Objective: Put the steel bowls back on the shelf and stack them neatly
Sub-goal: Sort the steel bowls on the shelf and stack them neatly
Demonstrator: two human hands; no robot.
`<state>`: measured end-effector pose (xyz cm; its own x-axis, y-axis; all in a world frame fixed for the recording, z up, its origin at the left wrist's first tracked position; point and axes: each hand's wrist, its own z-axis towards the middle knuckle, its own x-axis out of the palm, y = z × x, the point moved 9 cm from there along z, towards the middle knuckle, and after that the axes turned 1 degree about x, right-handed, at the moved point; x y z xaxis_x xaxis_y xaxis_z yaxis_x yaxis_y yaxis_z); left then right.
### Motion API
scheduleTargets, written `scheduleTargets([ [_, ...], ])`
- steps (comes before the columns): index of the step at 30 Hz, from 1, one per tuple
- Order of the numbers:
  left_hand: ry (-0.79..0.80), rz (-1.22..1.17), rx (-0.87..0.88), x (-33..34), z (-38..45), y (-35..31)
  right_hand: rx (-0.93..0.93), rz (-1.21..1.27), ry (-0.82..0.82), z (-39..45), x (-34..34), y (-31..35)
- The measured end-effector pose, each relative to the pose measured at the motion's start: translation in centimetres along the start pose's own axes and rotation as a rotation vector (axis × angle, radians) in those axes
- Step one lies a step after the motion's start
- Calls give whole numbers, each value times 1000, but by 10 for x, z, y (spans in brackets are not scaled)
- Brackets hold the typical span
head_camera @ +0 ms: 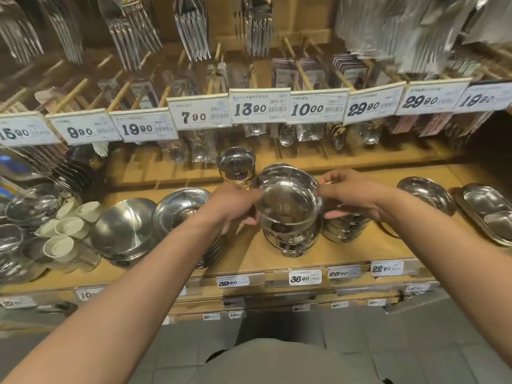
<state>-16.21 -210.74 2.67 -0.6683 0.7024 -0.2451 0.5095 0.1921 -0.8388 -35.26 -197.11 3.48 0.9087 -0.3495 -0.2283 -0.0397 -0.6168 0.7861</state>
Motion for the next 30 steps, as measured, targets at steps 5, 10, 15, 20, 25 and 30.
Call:
scheduleTargets([
  [5, -115, -90, -25, 2, 10, 11, -40, 119, -129, 7, 13, -13],
  [10, -103, -91, -93, 11, 15, 30, -101, -90, -274, 11, 7, -16],
  [15, -86, -93, -125, 26, 15, 46, -141, -277, -316, 5, 7, -23],
  [20, -101, -88, -102, 34, 19, 47, -173, -459, -411, -3, 5, -27],
  [25, -99, -19, -89, 38, 24, 46, -130, -475, -414, 0, 7, -44],
  [30, -68, -15, -90, 41, 27, 50, -82, -311, -397, 0, 14, -61],
])
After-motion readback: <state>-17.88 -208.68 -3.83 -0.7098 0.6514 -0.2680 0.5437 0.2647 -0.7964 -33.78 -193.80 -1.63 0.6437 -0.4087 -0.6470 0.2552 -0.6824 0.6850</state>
